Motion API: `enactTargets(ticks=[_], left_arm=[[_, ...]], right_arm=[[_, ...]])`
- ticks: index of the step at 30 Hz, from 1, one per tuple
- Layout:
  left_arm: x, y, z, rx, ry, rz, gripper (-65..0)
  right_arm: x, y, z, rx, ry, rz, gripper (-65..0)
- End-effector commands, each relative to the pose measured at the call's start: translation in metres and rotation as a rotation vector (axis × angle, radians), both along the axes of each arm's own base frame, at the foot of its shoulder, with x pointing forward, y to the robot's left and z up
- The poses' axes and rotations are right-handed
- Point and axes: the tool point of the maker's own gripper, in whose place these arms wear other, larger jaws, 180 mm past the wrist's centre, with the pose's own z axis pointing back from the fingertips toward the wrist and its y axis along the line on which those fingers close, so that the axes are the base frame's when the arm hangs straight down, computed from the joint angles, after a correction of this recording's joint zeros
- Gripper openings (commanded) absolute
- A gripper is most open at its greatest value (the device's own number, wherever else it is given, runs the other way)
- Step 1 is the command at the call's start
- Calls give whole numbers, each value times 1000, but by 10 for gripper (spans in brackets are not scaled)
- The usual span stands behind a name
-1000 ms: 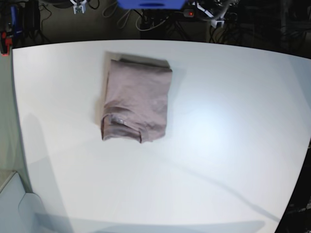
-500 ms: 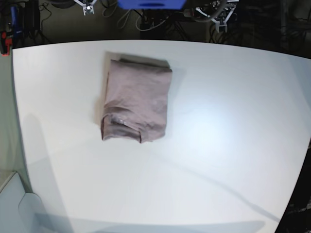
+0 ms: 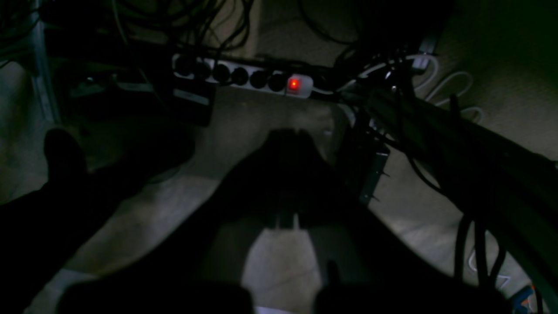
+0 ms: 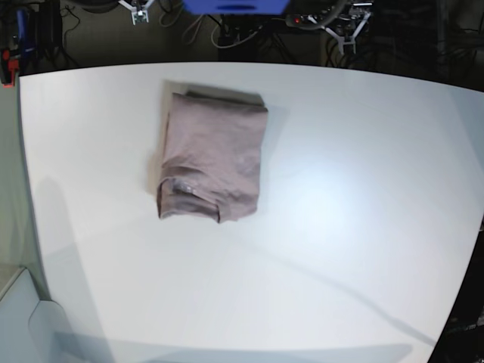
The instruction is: Layout the t-shirt on the table in an organized manner, then fold the t-shirt properly
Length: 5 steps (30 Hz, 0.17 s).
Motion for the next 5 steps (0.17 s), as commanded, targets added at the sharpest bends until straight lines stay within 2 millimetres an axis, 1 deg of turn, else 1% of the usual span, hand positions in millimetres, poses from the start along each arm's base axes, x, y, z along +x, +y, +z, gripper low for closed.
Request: enactTargets(ticks=[1, 5], left_arm=[[1, 3, 1, 10, -4, -19, -648], [1, -12, -1, -6, 7, -139, -649]], right_arm=[[-3, -7, 2, -19, -5, 1, -650], [-5, -7, 2, -20, 0, 2, -650]])
